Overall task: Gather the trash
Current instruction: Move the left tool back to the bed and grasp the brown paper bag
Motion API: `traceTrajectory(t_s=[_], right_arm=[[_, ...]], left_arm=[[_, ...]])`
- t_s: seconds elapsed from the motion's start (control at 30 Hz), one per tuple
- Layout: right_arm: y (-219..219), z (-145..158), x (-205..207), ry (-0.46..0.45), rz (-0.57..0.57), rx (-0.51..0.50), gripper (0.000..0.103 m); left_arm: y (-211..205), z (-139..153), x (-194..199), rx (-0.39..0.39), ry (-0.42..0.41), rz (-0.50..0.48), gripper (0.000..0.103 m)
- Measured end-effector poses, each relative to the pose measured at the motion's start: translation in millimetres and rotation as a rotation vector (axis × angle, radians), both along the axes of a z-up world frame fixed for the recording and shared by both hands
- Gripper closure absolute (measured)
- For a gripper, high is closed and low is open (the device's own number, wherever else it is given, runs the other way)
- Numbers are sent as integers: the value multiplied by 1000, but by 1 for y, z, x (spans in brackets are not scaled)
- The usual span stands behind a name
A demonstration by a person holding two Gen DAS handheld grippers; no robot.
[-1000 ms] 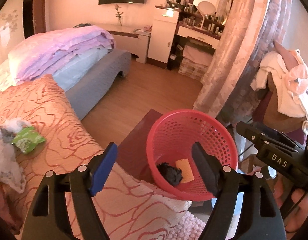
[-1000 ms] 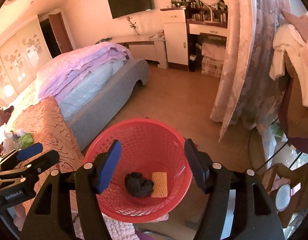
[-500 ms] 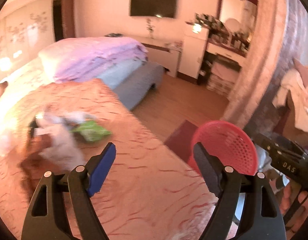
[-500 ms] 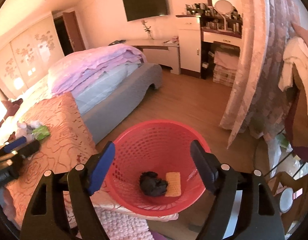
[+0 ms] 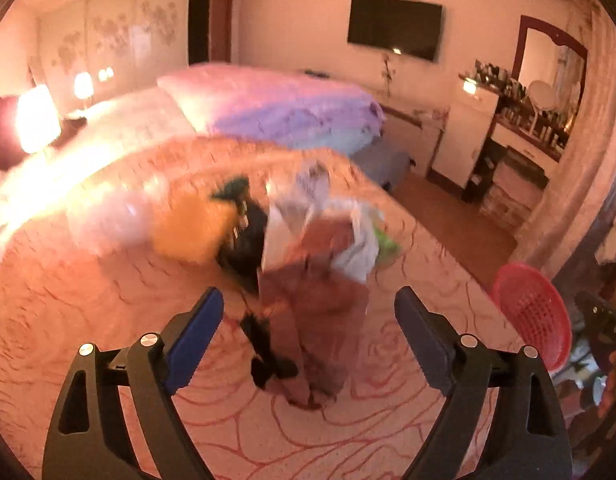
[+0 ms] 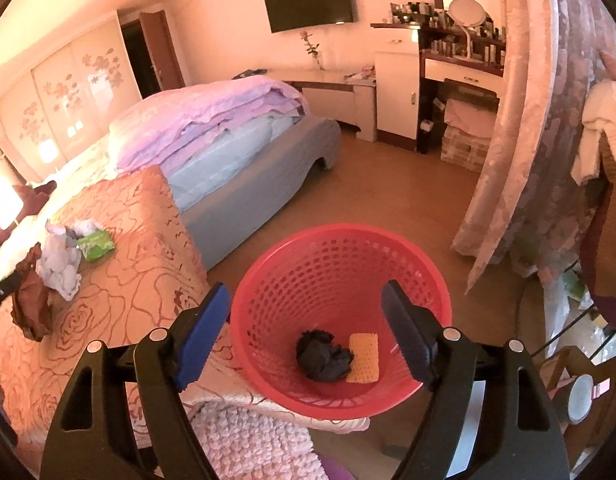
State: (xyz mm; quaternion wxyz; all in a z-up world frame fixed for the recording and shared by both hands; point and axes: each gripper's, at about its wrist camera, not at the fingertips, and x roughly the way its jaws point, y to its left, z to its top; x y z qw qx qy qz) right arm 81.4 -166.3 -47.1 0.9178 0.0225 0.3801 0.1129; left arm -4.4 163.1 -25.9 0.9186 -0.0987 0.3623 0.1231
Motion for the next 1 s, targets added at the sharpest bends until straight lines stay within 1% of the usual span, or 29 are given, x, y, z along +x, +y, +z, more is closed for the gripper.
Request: traceTrajectory(t_s=[0.13,0.23,0.27,0.33,0.4,0.67,0.8,1.0], right_arm=[[4,-3,-2,8,13,-3,27],[6,-5,-3,13,19,-6,27],[7,-5,-3,16,21,-5,27],[9,-6,-4,18,26,-7,27],[11,-6,-6,19,37,-9,27],[38,-5,-15,10,108,-19,27],[58,-4,-22,15,161,-16,27],[109,7,-28,-6,281,0,27]], left_arm=[[7,-16,3,-66,23,-9,19],[8,-22,1,-79,25,-9,21],[10,-24,0,-81,30,-7,29],[16,-29,1,-107,49,4,41],[20,-28,-5,-130,32,14,45],[29,-13,-34,-99,-13,43,46],[39,-2,-53,-68,-35,90,46],[59,3,-73,-67,-53,166,46]])
